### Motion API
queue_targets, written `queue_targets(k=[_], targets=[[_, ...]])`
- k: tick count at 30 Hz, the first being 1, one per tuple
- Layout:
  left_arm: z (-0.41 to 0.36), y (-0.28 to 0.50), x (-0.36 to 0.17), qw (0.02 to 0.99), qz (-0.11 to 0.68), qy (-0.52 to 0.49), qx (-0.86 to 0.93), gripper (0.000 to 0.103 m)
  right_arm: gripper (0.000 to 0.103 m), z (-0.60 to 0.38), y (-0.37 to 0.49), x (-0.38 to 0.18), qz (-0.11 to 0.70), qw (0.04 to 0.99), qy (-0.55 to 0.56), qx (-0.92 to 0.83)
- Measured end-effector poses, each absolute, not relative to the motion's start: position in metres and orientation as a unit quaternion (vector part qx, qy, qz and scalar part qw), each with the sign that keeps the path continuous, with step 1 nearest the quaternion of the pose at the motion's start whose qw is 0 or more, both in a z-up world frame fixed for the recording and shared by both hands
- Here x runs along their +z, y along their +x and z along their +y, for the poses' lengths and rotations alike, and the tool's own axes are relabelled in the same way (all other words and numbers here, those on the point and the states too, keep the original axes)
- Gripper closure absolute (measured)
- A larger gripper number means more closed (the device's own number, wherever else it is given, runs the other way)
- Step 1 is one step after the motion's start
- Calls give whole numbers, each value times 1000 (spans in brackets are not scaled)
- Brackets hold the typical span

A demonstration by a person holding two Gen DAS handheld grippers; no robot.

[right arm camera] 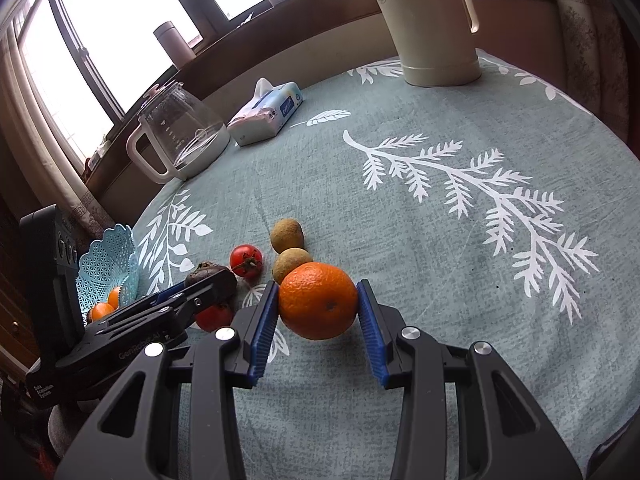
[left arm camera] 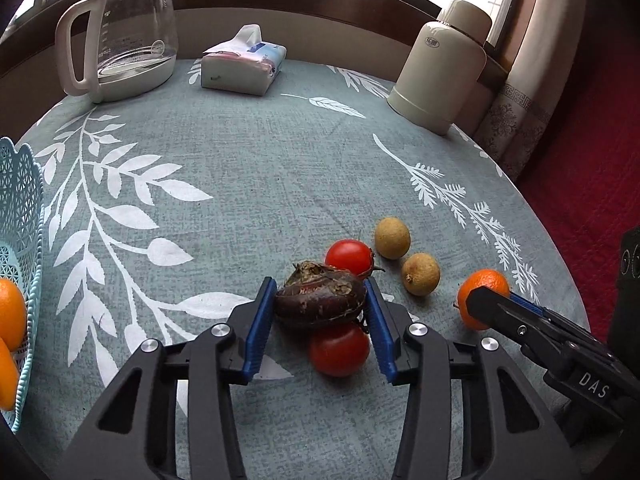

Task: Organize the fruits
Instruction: 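Carry the dark brown fruit into the blue basket and open the left tool while right holds the orange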

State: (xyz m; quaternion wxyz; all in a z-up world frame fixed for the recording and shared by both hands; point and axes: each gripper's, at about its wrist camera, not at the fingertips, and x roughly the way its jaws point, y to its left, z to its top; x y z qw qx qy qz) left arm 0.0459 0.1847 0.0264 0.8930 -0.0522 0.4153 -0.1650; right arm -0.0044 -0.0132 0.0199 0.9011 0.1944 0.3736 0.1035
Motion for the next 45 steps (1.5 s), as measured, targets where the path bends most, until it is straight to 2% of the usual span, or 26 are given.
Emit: queue_targets(k=[34, 45], targets=[[240, 16, 65, 925, 367, -64, -74, 58, 63, -15, -14, 25, 357, 908, 195, 103], [279, 5, 81, 935, 346, -78, -29, 58, 63, -15, -15, 25, 357, 908, 195, 103]])
